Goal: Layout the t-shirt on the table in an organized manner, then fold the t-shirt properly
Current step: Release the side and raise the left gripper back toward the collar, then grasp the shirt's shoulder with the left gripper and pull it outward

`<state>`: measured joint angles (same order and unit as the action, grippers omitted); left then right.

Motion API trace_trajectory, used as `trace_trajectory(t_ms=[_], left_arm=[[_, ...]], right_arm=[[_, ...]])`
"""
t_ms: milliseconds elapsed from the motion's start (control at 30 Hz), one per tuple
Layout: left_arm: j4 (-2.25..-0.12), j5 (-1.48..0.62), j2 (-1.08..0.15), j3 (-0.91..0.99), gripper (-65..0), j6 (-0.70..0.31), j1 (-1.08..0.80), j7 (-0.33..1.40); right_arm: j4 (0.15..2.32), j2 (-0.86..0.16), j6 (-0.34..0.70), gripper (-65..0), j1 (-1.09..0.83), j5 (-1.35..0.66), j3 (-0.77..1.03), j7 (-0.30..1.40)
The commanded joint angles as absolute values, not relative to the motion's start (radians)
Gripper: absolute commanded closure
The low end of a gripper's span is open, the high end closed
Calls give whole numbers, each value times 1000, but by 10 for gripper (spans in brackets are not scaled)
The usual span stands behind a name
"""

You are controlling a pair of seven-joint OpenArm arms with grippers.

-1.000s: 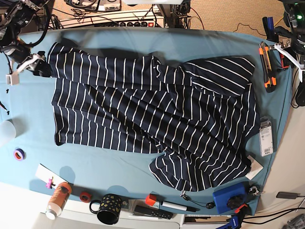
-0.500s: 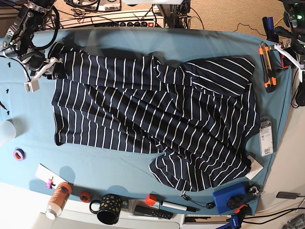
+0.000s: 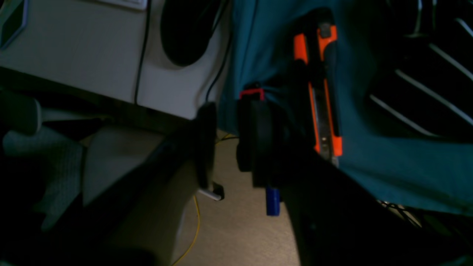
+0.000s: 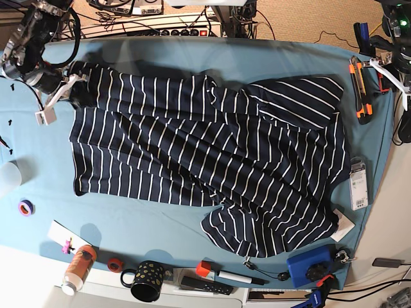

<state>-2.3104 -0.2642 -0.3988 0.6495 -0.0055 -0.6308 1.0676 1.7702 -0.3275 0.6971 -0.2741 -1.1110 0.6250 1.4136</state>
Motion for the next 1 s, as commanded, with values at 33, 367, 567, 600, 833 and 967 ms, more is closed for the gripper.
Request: trace_trajectory(t_ms=[33,367,567,600,833,967], left_arm=[[-2326,-276,-410,656,-150,-1,-635,1052],[-2326,-681,-286,656,-151,-289,-634,1054],[-2326,-654,-181,656,-151,-354,-634,985],[-2326,-674,-176,656,-156,-392,-634,978],[-2326,-644,-181,623,-388,-579,-602,764],[-2309,-488,-228,501,-391,-602,-543,732]], right_arm=[[1850,-346,698,0,-292,-1248,630,1396],[2048,-346,698,0,-421,-1317,644,1396],[2049,-338,698,0,-449,-1317,788,1396],[2049,-338,698,0,-450,-1316,817,1396],[2049,-338,698,0,-449,-1316,910,1396],[2049,-338,698,0,-449,-1316,910,1396]])
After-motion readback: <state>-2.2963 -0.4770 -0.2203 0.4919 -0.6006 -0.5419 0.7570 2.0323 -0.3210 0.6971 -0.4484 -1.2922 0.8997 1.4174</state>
